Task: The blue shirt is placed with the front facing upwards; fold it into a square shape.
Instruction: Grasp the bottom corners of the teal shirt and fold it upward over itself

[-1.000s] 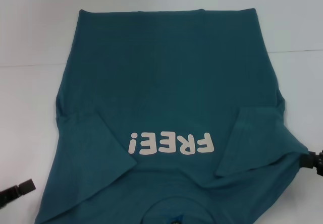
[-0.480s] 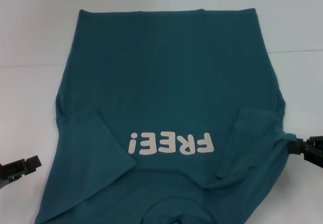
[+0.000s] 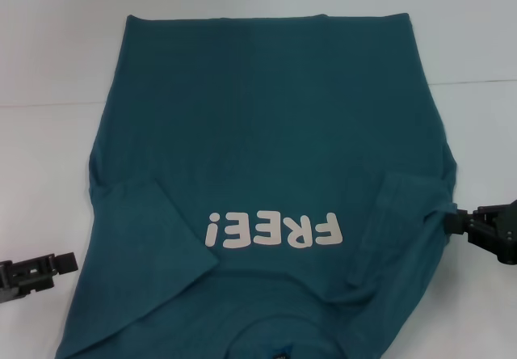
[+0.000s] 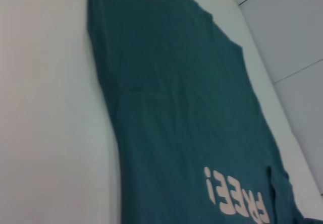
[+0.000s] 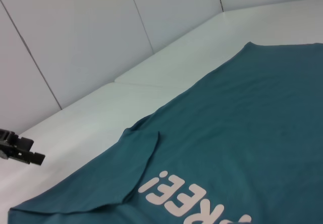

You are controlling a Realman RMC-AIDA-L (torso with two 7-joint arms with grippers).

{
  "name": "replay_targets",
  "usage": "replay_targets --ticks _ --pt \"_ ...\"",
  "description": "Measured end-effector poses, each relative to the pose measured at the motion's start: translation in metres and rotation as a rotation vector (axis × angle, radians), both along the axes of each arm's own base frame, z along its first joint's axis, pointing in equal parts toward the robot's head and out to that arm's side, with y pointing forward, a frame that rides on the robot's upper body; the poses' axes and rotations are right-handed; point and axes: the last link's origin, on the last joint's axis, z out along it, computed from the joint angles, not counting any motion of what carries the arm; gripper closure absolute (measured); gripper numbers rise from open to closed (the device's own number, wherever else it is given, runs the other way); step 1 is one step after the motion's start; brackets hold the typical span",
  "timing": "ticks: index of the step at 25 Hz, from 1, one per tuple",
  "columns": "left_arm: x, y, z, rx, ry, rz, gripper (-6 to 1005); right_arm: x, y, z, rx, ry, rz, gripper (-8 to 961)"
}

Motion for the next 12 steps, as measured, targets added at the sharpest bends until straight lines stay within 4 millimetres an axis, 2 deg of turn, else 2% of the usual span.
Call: replay_targets --ticks 5,11,12 --pt "-0.004 0.001 0.004 -0.008 0.026 0.020 262 0.000 0.004 -0.004 0.001 -0.017 -0.007 915" --pt "-0.007 -0.001 0.006 -0.048 0.063 0.036 99 0.003 0.005 -0.014 -0.021 -0.045 -0.030 915" --pt "-0.007 -0.002 0.006 -0.058 0.065 0.033 99 0.005 0.005 -0.015 -0.021 -0.048 -0.037 915"
